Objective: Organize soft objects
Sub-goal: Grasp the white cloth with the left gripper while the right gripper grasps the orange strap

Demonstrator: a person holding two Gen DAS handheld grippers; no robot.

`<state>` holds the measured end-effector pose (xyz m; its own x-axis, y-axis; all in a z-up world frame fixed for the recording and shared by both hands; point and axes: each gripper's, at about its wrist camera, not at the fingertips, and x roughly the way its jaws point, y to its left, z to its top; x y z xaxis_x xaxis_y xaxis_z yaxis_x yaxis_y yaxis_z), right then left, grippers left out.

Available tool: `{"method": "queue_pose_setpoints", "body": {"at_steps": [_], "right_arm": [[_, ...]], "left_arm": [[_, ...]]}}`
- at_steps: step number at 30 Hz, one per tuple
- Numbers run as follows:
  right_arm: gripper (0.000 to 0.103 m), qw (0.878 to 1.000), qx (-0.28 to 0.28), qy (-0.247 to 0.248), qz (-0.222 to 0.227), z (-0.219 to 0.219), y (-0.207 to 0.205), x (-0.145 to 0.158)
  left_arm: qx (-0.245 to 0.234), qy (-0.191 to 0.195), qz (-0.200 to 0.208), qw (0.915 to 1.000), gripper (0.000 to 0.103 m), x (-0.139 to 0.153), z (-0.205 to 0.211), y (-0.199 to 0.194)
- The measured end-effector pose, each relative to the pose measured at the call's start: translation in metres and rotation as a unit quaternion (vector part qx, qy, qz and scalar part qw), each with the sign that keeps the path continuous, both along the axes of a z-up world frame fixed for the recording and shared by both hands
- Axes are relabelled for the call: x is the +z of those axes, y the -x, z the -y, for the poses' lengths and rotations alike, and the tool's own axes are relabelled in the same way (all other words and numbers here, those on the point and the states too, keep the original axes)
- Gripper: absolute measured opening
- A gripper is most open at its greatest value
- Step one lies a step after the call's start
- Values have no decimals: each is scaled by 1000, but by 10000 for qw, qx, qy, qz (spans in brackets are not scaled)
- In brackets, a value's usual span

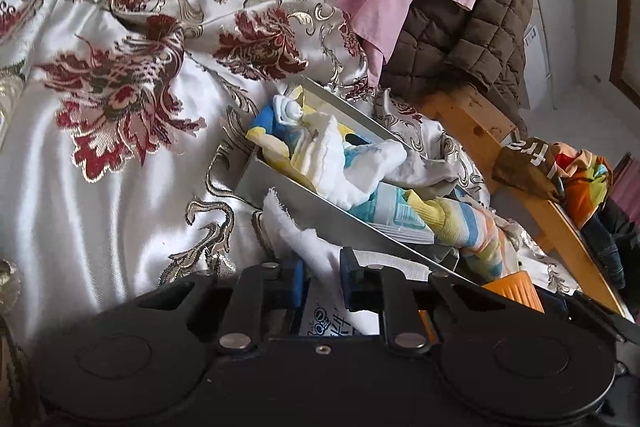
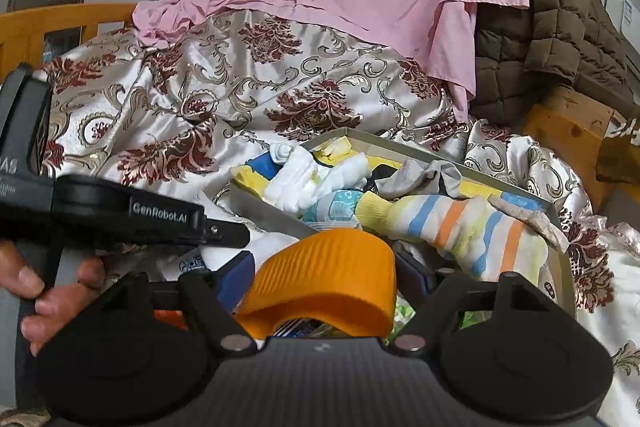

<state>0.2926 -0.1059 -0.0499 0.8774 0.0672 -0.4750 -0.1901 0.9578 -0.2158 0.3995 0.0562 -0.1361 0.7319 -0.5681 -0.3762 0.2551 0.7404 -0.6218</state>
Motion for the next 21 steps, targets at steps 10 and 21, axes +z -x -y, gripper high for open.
{"method": "queue_pose_setpoints", "body": {"at_steps": [10, 21], "right_arm": [[65, 9999, -116, 51, 53, 0, 0, -3], [38, 9994, 4, 268, 197, 1, 10, 1]], "left_arm": [[-66, -393, 496, 9980, 3, 11, 10, 22], [9, -344, 674, 9971, 3, 14, 9, 27]]}}
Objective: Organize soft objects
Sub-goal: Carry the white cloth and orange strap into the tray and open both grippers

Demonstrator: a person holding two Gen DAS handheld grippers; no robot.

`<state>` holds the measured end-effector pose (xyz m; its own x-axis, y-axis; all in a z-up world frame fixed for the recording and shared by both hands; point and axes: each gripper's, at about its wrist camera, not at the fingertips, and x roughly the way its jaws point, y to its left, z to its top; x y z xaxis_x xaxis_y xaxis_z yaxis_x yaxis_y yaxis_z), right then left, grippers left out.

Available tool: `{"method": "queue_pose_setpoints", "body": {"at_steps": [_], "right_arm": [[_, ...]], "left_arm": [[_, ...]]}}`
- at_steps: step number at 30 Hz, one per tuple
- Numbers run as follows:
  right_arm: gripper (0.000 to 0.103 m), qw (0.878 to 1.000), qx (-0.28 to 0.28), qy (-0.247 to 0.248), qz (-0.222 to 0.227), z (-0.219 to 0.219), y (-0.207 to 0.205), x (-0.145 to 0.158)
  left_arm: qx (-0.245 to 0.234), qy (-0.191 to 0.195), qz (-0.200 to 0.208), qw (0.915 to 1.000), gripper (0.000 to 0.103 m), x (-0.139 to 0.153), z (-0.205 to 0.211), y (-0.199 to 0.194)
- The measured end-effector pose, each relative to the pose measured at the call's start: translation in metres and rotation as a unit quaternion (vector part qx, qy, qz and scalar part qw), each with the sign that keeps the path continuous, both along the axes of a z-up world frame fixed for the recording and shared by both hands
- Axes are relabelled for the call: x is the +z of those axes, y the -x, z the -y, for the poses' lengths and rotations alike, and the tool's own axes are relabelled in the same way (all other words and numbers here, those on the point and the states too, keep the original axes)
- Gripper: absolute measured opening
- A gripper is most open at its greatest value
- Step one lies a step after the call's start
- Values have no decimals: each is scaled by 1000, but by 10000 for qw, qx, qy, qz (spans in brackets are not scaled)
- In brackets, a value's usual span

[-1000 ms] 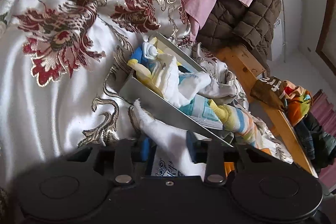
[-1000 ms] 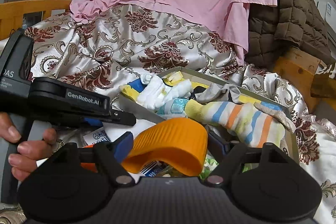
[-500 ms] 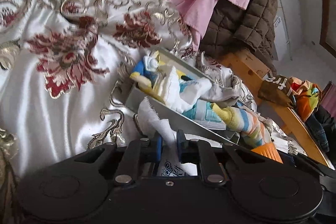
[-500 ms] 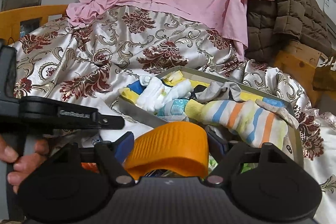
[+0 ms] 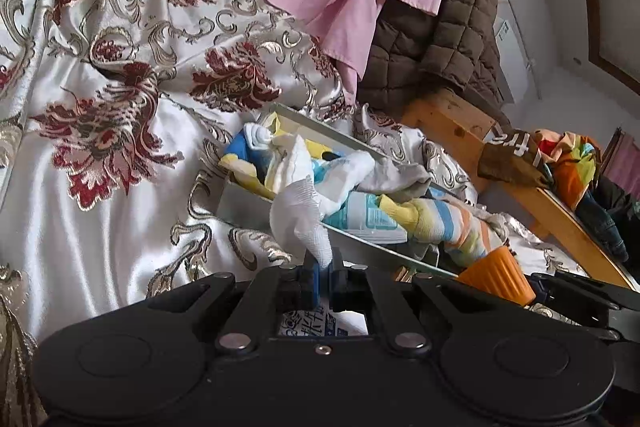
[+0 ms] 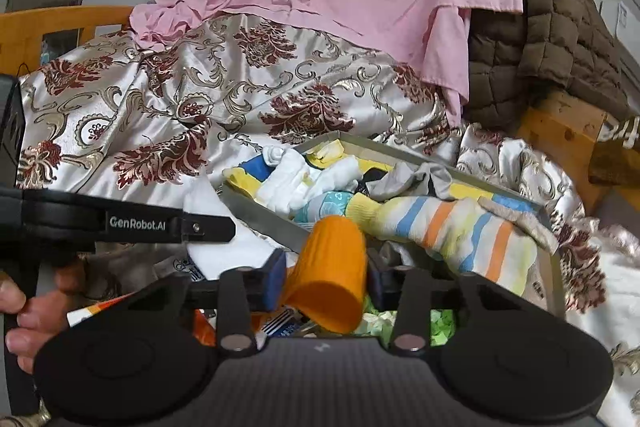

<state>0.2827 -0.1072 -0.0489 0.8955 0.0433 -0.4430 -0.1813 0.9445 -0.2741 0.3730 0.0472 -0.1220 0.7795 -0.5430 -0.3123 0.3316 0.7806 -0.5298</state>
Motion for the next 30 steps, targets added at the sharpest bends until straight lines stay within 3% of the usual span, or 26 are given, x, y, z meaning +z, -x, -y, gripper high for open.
{"method": "queue_pose_setpoints", "body": {"at_steps": [8, 16, 23, 30], "right_arm": [[26, 9983, 516, 261, 72, 10, -5, 24], [23, 9955, 904, 85, 264, 35, -56, 60], [24, 9955, 511, -793, 47, 66, -129, 70], [24, 9935, 72, -1072, -374, 103, -165, 56]], "left_arm": [[432, -344, 531, 9971, 3, 28, 13, 9], [554, -664, 788, 9931, 3, 76, 20, -20], [605, -768, 609, 9933, 3, 86, 43, -73], [400, -1210, 571, 9902, 4, 84, 76, -103]]}}
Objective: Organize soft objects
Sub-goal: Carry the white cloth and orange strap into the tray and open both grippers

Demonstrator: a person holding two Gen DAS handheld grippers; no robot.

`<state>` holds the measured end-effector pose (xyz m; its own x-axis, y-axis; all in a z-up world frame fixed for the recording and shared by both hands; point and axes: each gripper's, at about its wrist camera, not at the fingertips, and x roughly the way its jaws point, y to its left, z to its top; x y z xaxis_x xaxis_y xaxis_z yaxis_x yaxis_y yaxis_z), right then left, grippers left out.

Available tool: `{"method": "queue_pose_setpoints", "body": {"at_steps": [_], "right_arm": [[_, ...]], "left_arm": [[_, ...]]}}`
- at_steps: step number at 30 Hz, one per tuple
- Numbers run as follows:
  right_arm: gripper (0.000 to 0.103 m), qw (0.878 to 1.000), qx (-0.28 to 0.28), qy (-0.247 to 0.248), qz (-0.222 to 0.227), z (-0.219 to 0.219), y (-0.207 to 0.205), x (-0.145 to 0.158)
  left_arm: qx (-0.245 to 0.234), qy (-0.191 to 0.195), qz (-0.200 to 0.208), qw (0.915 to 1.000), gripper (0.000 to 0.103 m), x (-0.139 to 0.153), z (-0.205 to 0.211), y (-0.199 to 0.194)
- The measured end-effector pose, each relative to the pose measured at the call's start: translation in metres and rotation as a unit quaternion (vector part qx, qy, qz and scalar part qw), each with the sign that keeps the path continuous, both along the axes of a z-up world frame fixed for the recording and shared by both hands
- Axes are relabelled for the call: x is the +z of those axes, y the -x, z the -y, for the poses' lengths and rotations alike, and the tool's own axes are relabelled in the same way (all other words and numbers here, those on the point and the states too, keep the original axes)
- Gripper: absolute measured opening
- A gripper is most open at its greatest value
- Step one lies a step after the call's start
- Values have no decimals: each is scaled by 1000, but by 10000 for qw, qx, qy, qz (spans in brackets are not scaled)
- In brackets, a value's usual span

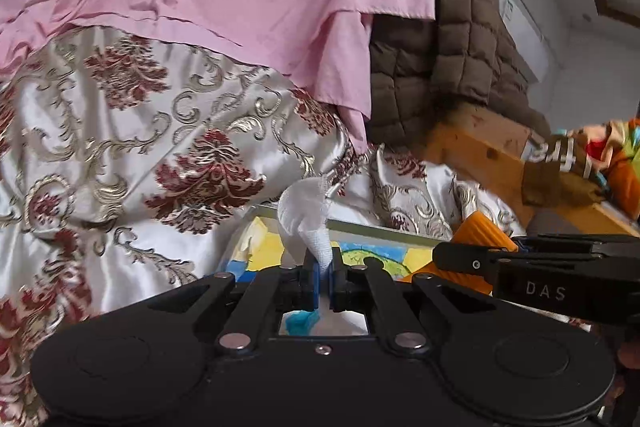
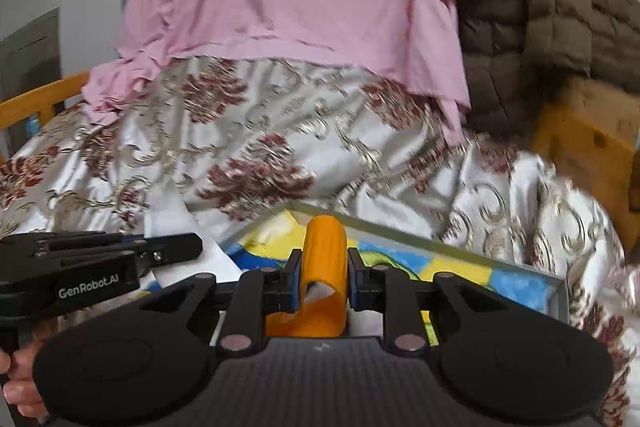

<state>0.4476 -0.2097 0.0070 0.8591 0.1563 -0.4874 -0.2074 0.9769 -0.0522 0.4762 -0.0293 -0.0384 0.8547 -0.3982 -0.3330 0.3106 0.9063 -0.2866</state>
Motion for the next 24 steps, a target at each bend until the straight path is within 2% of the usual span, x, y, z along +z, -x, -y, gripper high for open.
{"method": "queue_pose_setpoints", "body": {"at_steps": [2, 7, 11, 17, 19, 21, 24], "right_arm": [[24, 9999, -150, 8, -84, 7, -1, -5], [28, 9988, -391, -72, -285, 21, -1, -18], [33, 9984, -428, -11, -376, 23, 0, -25], [42, 9980, -459, 187, -396, 20, 5, -27], [45, 9978, -492, 208, -386, 21, 6, -28], [55, 9979, -484, 284, -329, 22, 9, -28], [64, 9977, -480, 401, -264, 22, 13, -28]], "left_arm": [[-48, -109, -105, 9999, 4, -4, 9, -5], [-26, -810, -284, 9963, 4, -17, 28, -9], [-19, -1147, -441, 9924, 5, -21, 35, -11], [-11, -1811, -427, 9825, 7, -23, 52, -9], [-35, -1961, -377, 9799, 7, -24, 56, -7], [-45, -2056, -327, 9781, 9, -24, 58, -5], [-40, -2167, -307, 9758, 11, -24, 61, -4]]}}
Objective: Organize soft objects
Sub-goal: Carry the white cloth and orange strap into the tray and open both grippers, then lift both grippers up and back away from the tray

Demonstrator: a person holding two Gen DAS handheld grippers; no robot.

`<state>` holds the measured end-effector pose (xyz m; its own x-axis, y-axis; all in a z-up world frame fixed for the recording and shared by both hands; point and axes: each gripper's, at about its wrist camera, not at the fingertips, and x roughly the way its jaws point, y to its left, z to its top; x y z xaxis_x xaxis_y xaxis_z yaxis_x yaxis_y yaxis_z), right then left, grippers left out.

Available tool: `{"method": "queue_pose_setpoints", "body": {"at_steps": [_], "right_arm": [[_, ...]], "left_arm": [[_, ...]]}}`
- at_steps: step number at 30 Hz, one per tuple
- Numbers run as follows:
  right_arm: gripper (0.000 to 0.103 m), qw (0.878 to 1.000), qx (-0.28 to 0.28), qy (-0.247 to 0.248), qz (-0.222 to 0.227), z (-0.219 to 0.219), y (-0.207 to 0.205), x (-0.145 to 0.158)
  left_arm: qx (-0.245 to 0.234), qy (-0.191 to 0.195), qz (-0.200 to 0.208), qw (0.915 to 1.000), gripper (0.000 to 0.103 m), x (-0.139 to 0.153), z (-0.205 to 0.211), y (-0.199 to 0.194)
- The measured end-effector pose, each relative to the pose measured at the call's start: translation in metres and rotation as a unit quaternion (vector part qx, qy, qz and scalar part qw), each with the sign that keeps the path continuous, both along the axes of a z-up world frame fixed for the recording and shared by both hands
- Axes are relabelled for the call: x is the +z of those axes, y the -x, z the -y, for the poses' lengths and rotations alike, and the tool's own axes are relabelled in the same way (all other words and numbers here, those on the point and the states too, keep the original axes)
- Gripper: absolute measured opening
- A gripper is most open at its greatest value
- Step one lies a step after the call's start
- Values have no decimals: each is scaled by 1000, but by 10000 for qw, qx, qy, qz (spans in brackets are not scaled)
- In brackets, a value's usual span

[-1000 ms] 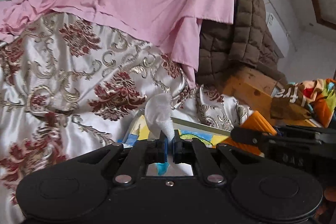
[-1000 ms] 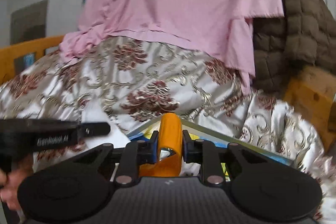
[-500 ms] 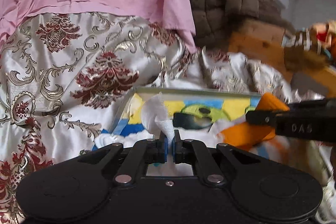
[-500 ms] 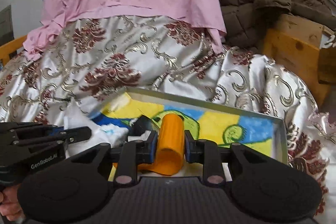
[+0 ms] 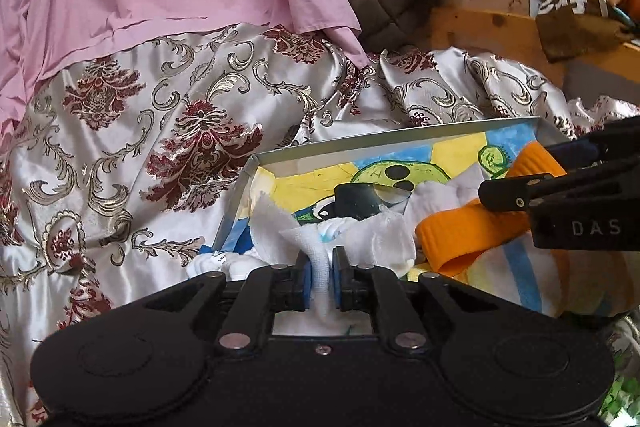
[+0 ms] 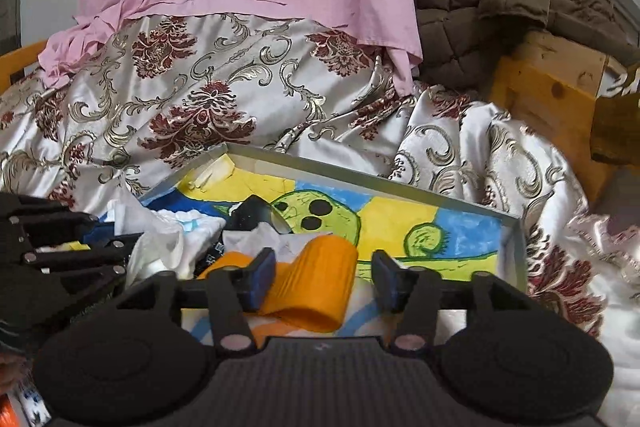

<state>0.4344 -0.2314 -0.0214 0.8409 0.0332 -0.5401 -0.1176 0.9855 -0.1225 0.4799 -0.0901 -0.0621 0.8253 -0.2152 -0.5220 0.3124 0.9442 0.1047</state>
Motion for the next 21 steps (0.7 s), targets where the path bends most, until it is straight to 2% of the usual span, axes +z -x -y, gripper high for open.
{"method": "queue_pose_setpoints", "body": {"at_steps": [4, 6, 9, 11, 21], "right_arm": [[74, 9999, -18, 136, 51, 0, 4, 1], [79, 9997, -18, 233, 81, -1, 6, 0], [83, 9989, -4, 438, 146, -4, 10, -2], [84, 9980, 15, 603, 211, -6, 13, -4], [91, 9944, 62, 946, 472, -13, 26, -8]], "left_arm": [[-8, -267, 91, 9996, 20, 0, 4, 2], [2, -399, 153, 9991, 28, 0, 5, 4], [18, -612, 263, 9978, 38, 0, 7, 6], [2, -705, 302, 9971, 41, 0, 6, 7], [124, -756, 504, 9958, 67, 3, -1, 18]]}}
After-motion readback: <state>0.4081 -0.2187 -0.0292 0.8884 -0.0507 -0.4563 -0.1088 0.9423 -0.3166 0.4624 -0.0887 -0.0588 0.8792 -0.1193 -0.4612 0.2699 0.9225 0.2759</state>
